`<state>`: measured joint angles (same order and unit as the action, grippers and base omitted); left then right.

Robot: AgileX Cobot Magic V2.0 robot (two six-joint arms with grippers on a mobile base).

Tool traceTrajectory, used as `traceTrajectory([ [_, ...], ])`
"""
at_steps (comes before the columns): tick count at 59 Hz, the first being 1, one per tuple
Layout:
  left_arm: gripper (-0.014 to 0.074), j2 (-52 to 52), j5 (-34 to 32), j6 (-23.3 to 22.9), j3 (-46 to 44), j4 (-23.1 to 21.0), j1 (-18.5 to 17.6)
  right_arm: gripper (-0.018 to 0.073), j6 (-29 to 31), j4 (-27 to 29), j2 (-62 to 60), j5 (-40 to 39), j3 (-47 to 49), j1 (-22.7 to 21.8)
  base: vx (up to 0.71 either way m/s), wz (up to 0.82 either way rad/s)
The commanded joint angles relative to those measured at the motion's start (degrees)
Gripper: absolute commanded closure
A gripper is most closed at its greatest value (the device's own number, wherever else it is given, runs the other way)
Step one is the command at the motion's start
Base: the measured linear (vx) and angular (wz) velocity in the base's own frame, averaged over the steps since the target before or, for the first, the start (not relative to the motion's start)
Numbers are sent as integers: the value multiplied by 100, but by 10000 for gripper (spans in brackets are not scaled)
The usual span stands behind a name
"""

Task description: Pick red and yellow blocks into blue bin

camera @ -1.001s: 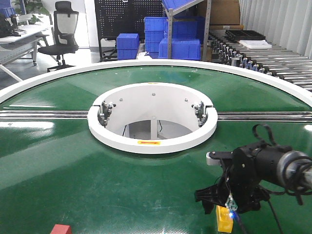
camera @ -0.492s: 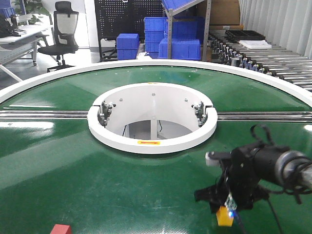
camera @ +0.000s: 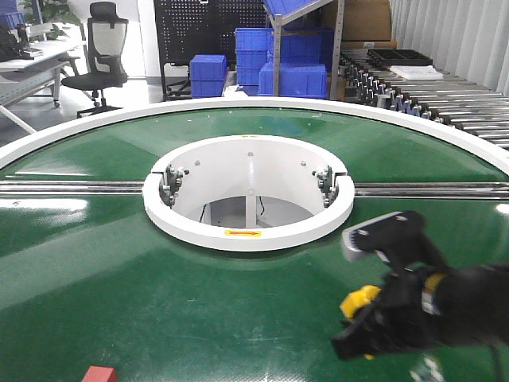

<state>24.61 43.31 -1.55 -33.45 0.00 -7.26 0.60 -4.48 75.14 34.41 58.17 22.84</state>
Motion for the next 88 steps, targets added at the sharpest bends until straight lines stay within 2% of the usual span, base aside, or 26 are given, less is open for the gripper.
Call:
traceTrajectory([
  [1,4,171,-403,-38,-180,-101,-110,318,82,-128,-631,-349,-148,-1,0,0],
  [17,4,1350,-354,456,-199,-394,-825,318,62,-73,-1233,-293,-371,-1,0,0],
  [18,2,2394,-30,451,-467,-375,-865,318,62,-73,-1234,-297,-371,-1,0,0],
  [23,2,2922,172,445,-815,-324,-865,318,62,-73,-1234,-297,-371,-1,0,0],
  [31,2,3771,24,433,-1231,-149,-857,318,62,-73,-1234,-297,-371,-1,0,0],
  [48,2,5658,-189,-367,-2376,546,-820,318,62,-73,-1234,-297,-371,-1,0,0],
  [53,2,6155,-249,-490,-2703,540,-753,318,62,-73,-1234,-297,-371,-1,0,0],
  [69,2,7328,-377,-490,-3479,529,-712,318,62,-73,-1234,-277,-371,-1,0,0],
  [88,4,8010,-512,-500,-3789,309,-685,318,62,-73,-1234,-195,-371,-1,0,0],
])
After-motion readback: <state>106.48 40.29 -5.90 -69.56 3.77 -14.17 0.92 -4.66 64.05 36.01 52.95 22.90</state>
